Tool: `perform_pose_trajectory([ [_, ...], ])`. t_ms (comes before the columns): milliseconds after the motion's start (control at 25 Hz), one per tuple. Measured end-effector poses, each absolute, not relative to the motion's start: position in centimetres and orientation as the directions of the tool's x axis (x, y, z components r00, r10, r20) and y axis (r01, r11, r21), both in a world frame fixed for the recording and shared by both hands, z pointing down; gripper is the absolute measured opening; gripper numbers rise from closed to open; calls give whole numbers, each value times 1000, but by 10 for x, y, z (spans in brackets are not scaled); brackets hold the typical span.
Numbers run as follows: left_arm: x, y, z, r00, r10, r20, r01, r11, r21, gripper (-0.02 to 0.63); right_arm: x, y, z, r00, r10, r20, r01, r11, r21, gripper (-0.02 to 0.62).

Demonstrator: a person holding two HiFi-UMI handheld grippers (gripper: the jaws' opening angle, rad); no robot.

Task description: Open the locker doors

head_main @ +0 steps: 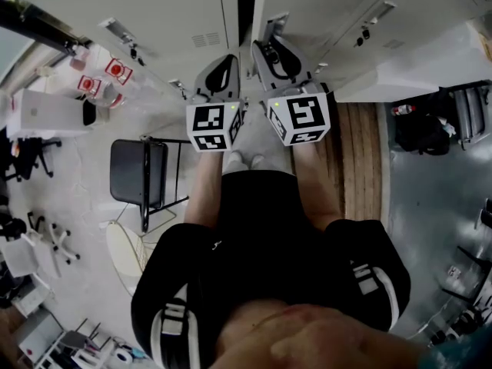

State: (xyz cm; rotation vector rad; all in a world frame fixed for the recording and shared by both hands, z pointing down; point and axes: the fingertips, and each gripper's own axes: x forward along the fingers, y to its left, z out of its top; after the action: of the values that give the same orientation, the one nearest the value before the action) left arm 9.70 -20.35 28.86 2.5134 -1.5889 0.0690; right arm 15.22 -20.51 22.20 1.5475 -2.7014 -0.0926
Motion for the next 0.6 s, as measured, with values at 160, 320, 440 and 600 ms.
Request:
perform_pose_trajectory([
  [160, 109, -196, 287, 445, -887, 121, -894, -434, 110, 9, 158, -197, 221, -507, -862, -11, -860, 505, 69, 120],
  [320, 116, -189, 286, 445, -888, 116, -894, -433, 115, 9, 164, -186, 222, -515, -857, -7, -855, 513, 78, 123],
  [440, 123, -184, 281, 454, -885, 104, -889, -442, 120, 9, 169, -179, 222, -513, -858, -13, -856, 510, 78, 123],
  [600, 129, -177, 277, 455, -885, 97, -889, -444, 114, 9, 176, -169, 221, -502, -865, -19, -863, 499, 80, 124],
])
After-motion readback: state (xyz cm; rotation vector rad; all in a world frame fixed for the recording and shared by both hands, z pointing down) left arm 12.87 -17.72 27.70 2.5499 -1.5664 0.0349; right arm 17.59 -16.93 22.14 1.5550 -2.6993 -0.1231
